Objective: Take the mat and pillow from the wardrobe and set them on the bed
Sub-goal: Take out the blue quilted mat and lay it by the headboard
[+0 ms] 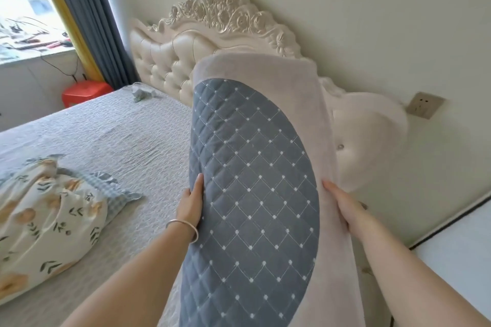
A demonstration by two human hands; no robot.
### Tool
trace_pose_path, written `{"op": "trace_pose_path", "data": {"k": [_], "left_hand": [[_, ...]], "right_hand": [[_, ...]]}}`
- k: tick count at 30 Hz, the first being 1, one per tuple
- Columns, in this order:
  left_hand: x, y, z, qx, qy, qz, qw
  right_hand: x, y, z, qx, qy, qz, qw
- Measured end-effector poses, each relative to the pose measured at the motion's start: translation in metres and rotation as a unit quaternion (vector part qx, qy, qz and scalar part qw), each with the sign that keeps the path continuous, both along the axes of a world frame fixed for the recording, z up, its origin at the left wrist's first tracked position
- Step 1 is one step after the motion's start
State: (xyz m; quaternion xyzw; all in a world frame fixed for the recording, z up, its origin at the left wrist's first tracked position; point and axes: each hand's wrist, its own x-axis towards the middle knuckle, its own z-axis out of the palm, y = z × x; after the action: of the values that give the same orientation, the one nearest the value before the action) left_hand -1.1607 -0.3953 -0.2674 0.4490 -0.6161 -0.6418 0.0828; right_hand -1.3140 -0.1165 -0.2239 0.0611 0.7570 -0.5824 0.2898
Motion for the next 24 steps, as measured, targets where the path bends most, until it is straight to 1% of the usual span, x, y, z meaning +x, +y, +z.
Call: {"op": "trace_pose_path", "data": {"k": [3, 8, 11, 13, 14, 17, 21, 24], "left_hand": [[-0.038, -0.014, -0.008, 0.003, 0.007, 0.039, 0.999], [-0.121, -0.047, -0.024, -0.009, 0.007, 0.141, 0.99], [-0.17, -0.077, -0.057, 0.029, 0.007, 0.213, 0.977], [-0.196, -0.087, -0.062, 0.041, -0.005, 0.264, 0.964], [-0.208, -0.09, -0.061, 0.031, -0.007, 0.282, 0.959], [-0.238, -0.098, -0.06, -0.029, -0.01, 0.3, 0.954], [-0.269, -0.122, -0.09, -0.039, 0.013, 0.315, 0.948], [-0.29, -0.144, -0.114, -0.036, -0.003, 0.332, 0.942]], "right_hand": [[-0.047, -0.025, -0.02, 0.017, 0.013, 0.03, 0.999], [-0.167, -0.088, -0.047, 0.018, 0.027, 0.108, 0.994], [-0.248, -0.138, -0.056, 0.027, 0.041, 0.163, 0.985], [-0.294, -0.172, -0.06, 0.038, 0.039, 0.207, 0.977], [-0.315, -0.189, -0.061, 0.042, 0.032, 0.23, 0.972], [-0.37, -0.241, -0.076, 0.065, 0.009, 0.308, 0.949], [-0.42, -0.312, -0.101, 0.058, -0.01, 0.364, 0.929], [-0.446, -0.355, -0.13, 0.056, 0.001, 0.392, 0.918]]}}
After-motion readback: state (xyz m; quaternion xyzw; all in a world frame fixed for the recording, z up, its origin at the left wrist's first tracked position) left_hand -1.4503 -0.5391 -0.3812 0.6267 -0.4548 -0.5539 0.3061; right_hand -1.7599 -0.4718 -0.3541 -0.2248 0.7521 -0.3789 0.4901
